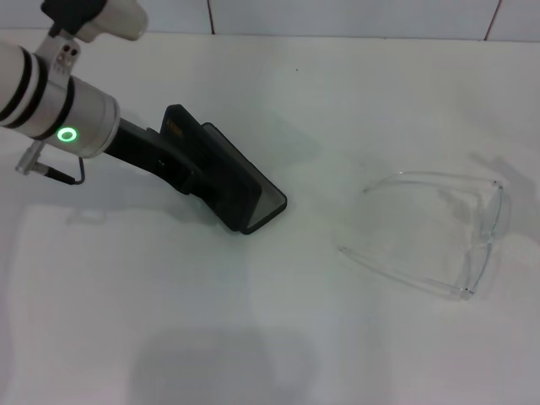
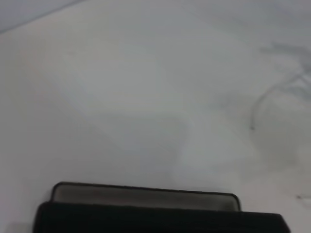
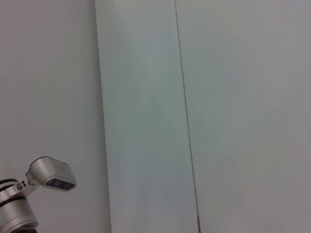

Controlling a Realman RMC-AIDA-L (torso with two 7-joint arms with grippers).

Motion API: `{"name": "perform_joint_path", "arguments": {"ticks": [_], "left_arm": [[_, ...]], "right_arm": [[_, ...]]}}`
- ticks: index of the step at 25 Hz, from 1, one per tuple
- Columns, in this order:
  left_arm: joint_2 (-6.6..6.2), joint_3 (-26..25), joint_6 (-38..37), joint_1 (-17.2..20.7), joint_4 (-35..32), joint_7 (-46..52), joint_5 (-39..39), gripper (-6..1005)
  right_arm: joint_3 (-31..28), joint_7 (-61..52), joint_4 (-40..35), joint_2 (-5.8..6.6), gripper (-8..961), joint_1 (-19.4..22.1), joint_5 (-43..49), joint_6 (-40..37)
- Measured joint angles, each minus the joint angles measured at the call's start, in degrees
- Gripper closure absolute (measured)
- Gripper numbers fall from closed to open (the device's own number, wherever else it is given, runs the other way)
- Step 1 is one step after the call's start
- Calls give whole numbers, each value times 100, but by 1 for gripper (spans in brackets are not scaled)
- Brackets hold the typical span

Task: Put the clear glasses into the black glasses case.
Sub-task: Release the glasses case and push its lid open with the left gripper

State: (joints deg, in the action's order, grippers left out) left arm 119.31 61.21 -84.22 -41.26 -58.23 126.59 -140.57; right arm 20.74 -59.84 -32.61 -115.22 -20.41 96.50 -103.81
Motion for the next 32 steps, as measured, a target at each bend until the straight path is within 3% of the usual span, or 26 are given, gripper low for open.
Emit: {"name": "perform_joint_path", "arguments": {"ticks": [4,8,11,15,24,32], "left_arm": [[3,-19,-237,109,-484,56,242,185],[-14,-50,-607,433,-1383,120,1014,185],[3,5,-759,514,-1647,130,1390,185],[35,384,-637,473,-1395,146,1448,185],[57,1775,616,242,-746,310,1475,185],[58,2222,944,-128,-60,420,1415,185]], "right_arm": [[-3,5,0,-1,97,25,0,-3],[-8,7,0,-1,97,32,0,-3],[-9,15,0,-1,97,25,0,-3],[-9,50,59,3,97,-4,-9,-2],[-3,189,235,18,97,11,-62,16],[0,245,299,17,97,29,-62,21]]}}
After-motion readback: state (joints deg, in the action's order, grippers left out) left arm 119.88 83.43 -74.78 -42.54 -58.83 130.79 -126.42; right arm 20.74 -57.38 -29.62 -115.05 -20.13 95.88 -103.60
